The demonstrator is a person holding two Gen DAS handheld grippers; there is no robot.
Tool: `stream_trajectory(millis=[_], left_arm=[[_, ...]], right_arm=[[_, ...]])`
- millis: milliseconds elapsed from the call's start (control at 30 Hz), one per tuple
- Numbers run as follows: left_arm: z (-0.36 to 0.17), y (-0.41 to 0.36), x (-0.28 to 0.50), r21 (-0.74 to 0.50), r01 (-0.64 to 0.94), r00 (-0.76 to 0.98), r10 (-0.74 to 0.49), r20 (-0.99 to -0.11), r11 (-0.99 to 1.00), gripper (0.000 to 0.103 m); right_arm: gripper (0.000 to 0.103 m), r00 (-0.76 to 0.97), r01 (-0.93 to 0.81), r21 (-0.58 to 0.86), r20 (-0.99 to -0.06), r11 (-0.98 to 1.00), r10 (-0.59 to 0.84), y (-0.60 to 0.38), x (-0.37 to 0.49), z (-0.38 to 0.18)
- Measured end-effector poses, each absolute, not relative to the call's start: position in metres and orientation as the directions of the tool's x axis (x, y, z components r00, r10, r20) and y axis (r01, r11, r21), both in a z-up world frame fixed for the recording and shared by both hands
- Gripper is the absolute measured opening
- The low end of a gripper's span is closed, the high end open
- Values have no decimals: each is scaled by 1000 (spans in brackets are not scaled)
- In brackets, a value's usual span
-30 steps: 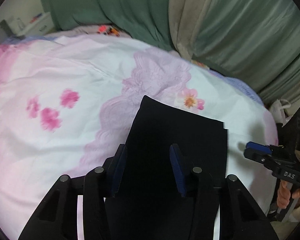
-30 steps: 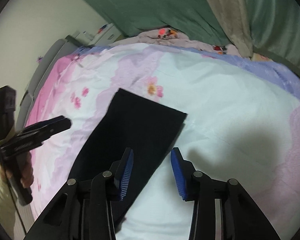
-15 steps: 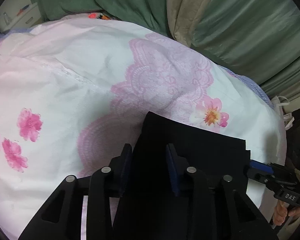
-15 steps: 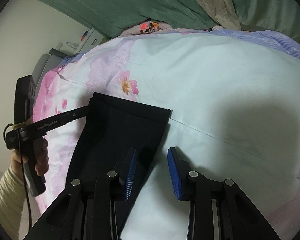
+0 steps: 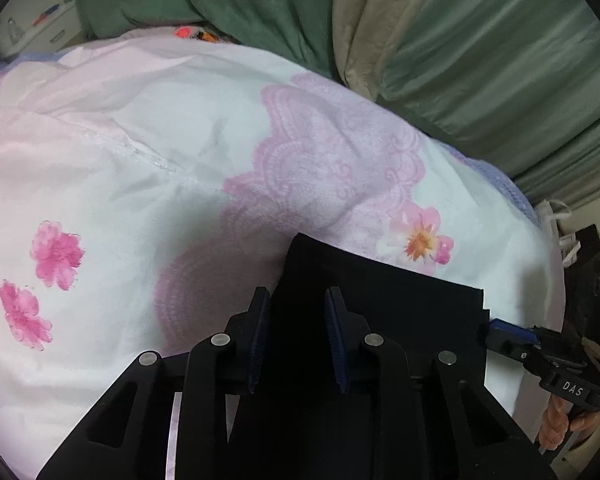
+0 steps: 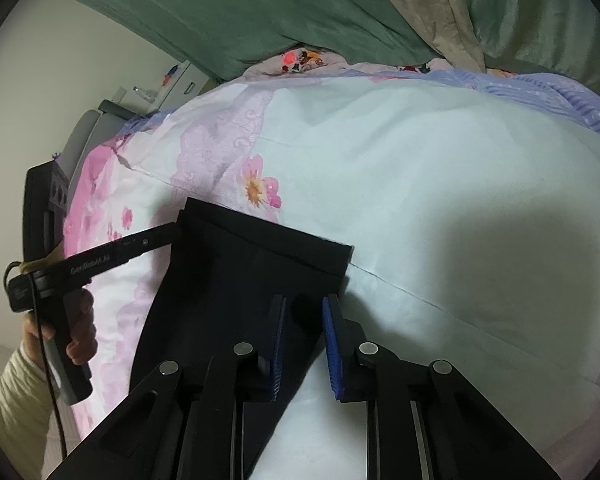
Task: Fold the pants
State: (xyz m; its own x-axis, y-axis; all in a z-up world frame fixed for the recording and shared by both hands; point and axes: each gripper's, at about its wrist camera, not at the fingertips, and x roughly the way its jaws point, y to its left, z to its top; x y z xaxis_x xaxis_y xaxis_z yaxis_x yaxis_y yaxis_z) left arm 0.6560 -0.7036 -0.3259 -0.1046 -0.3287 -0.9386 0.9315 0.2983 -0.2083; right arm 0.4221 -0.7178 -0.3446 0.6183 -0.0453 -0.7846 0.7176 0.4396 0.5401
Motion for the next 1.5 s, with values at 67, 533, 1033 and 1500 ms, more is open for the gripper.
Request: stream_trajectory(millis=[67, 533, 1033, 1500], left_arm=[[-328, -703, 652, -203, 938, -110, -313, -943, 282, 29], [-331, -703, 657, -244, 928, -162, -285, -945, 281, 20], [-340, -707, 649, -210, 943, -141, -261, -955, 259, 16], [-333, -713, 662, -172, 943, -81, -306, -949, 285, 7]], right_arm=[[20, 618, 718, 542, -785, 436, -42, -718, 422, -346], [10, 627, 694, 545, -779, 471, -23, -722, 429, -341], [29, 610, 733, 552, -792, 398, -26, -729, 415, -357], [7, 608, 729, 508, -789, 459, -92, -737, 433, -336]])
